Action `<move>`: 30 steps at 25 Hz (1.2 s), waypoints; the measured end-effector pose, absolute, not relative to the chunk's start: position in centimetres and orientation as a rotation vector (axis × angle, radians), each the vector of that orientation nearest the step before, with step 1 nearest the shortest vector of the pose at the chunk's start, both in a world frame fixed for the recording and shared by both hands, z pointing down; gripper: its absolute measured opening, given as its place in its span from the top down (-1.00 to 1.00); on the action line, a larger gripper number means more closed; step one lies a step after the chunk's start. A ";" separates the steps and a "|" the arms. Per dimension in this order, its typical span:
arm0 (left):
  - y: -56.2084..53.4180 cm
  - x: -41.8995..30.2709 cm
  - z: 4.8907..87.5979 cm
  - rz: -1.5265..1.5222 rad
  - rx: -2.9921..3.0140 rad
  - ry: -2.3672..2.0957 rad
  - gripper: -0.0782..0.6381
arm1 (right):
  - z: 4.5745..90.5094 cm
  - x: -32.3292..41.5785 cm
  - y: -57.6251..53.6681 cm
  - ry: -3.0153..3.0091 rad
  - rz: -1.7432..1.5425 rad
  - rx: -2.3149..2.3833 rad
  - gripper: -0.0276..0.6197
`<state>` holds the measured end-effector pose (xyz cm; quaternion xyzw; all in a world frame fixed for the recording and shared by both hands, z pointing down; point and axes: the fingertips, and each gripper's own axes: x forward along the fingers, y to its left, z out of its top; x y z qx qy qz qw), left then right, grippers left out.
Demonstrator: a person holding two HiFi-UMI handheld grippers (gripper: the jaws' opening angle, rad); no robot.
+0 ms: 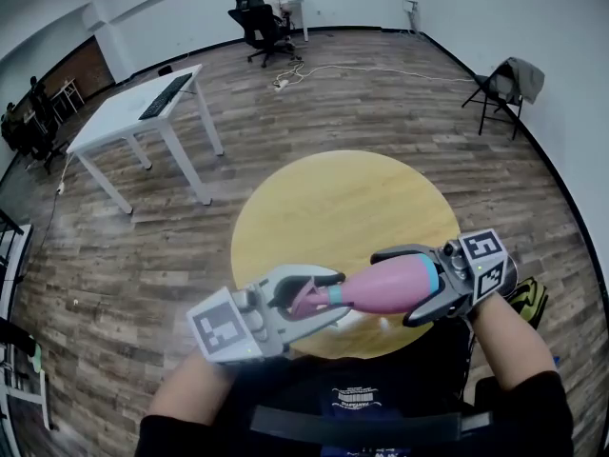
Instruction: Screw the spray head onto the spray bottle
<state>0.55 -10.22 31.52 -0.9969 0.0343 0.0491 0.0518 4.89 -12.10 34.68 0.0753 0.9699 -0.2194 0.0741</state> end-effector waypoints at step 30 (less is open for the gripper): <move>-12.3 -0.7 33.3 0.334 -3.427 0.042 0.30 | 35.2 4.0 -11.1 3.159 -0.124 0.010 -0.69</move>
